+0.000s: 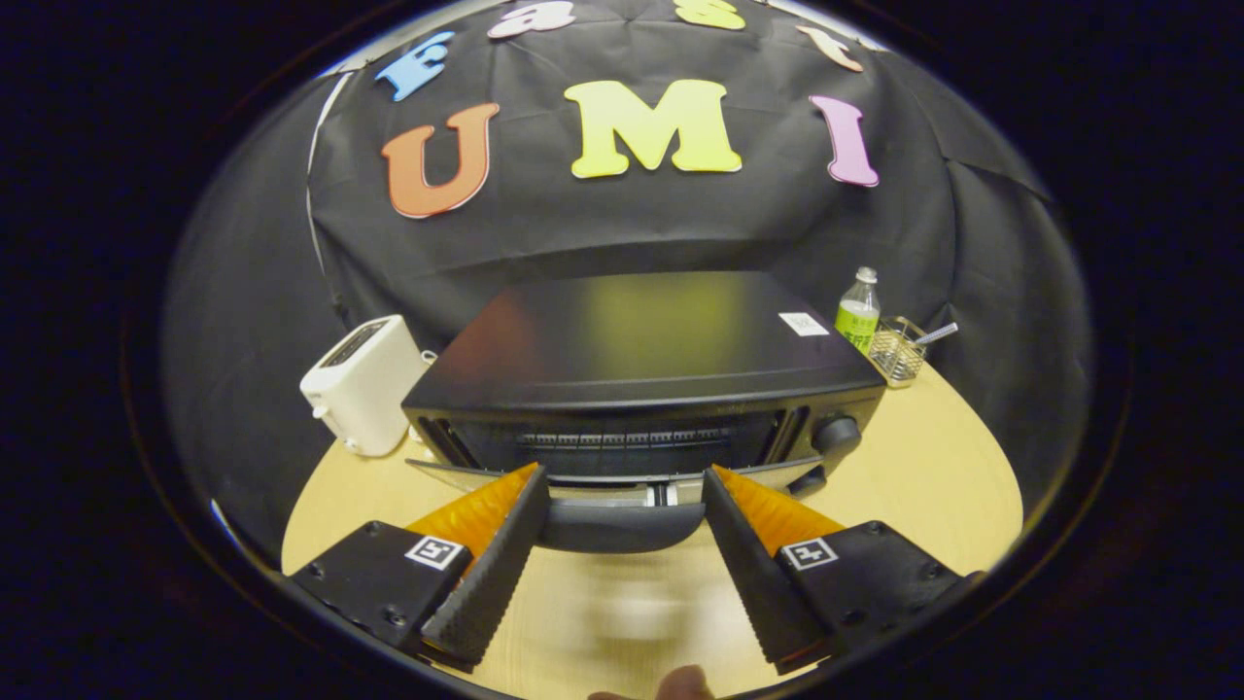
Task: Open the toaster oven, put the food inside, and close the toaster oven door.
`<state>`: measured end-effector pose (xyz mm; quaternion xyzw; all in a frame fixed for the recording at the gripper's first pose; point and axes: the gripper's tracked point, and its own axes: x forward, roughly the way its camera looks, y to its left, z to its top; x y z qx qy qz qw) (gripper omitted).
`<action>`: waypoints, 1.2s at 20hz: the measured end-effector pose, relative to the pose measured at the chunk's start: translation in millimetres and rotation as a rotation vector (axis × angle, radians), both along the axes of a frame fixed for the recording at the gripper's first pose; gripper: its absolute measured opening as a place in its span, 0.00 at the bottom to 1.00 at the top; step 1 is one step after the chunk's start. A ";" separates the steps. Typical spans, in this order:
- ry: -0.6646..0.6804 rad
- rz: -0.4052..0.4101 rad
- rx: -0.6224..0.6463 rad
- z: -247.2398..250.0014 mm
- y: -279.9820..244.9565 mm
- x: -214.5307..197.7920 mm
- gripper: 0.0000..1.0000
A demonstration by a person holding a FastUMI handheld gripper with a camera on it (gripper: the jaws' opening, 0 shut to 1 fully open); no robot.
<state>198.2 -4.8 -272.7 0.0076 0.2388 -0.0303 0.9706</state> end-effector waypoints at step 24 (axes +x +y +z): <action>0.211 0.310 0.150 23.0 49.8 -181.3 1.00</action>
